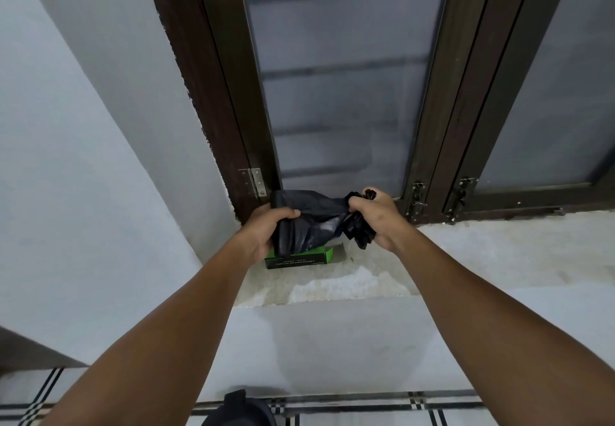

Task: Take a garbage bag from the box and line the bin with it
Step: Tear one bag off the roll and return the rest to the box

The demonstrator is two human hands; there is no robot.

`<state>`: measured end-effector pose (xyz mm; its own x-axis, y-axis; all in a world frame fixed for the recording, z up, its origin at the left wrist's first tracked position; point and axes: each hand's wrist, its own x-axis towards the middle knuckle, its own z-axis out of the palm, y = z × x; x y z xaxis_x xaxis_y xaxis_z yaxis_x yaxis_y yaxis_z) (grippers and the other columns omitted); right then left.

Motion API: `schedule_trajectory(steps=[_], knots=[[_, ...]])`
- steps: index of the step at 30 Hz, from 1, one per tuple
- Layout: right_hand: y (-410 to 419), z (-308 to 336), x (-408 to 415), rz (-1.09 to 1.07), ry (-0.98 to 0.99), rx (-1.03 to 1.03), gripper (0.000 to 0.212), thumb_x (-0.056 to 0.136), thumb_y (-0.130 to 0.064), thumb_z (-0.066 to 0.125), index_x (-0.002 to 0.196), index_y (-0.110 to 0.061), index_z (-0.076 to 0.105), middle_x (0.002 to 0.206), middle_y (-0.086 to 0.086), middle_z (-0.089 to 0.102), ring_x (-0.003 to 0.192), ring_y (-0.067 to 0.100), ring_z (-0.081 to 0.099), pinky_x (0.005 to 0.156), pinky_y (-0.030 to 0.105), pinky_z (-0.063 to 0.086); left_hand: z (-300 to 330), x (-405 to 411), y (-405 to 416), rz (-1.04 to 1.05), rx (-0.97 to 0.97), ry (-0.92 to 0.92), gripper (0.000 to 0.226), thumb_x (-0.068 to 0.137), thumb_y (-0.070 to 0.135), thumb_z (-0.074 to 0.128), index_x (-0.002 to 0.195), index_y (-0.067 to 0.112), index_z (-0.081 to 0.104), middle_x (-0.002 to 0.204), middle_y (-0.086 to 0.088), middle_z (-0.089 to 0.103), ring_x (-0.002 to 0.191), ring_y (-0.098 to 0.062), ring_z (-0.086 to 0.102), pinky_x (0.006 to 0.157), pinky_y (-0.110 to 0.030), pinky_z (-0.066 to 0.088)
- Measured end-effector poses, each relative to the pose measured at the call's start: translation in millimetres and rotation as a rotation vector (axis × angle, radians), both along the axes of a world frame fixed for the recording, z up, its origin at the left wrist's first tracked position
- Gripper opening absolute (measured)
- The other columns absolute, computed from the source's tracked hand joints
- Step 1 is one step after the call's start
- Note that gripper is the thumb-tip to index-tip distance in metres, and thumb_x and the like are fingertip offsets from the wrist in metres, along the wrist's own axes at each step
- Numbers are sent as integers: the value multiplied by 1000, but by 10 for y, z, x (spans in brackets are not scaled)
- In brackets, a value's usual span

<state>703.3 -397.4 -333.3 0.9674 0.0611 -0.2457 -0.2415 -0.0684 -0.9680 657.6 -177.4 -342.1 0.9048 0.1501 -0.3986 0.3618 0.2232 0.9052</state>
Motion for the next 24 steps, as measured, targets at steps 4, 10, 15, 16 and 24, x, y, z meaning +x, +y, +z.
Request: schedule_trajectory(steps=[4,10,15,16,24], knots=[[41,15,12,-25,8,54,22,81,3,54,74,-17,54,71,9,54,72,27,54,62,40,47,9,3,-18,-15,18,5,40,81,7,79,118,11,66,109,-15,76,98,-31,74,81,-40,60],[84,48,0,6,50,130,14,93,-19,56,96,-17,69,99,12,69,89,28,64,78,40,50,55,17,-77,-52,9,44,35,85,16,67,119,7,66,110,-16,74,93,-32,72,73,-37,59],[14,43,-65,256,-82,-58,31,81,-43,84,90,-13,77,87,2,78,81,15,74,71,25,55,55,-1,-52,-104,-12,111,32,79,10,49,107,9,63,103,-16,69,89,-31,67,75,-35,57],[11,30,-60,271,-96,-116,28,80,-39,86,84,-14,76,82,0,77,77,13,72,69,24,53,50,1,-44,-105,-6,112,33,79,9,50,109,8,64,106,-17,70,91,-32,68,76,-36,58],[-2,2,-45,129,-99,-139,30,81,-5,74,68,-15,48,62,4,45,54,15,43,43,19,34,-28,26,11,-114,20,18,49,80,7,78,127,7,64,115,-17,75,106,-34,72,90,-45,58]])
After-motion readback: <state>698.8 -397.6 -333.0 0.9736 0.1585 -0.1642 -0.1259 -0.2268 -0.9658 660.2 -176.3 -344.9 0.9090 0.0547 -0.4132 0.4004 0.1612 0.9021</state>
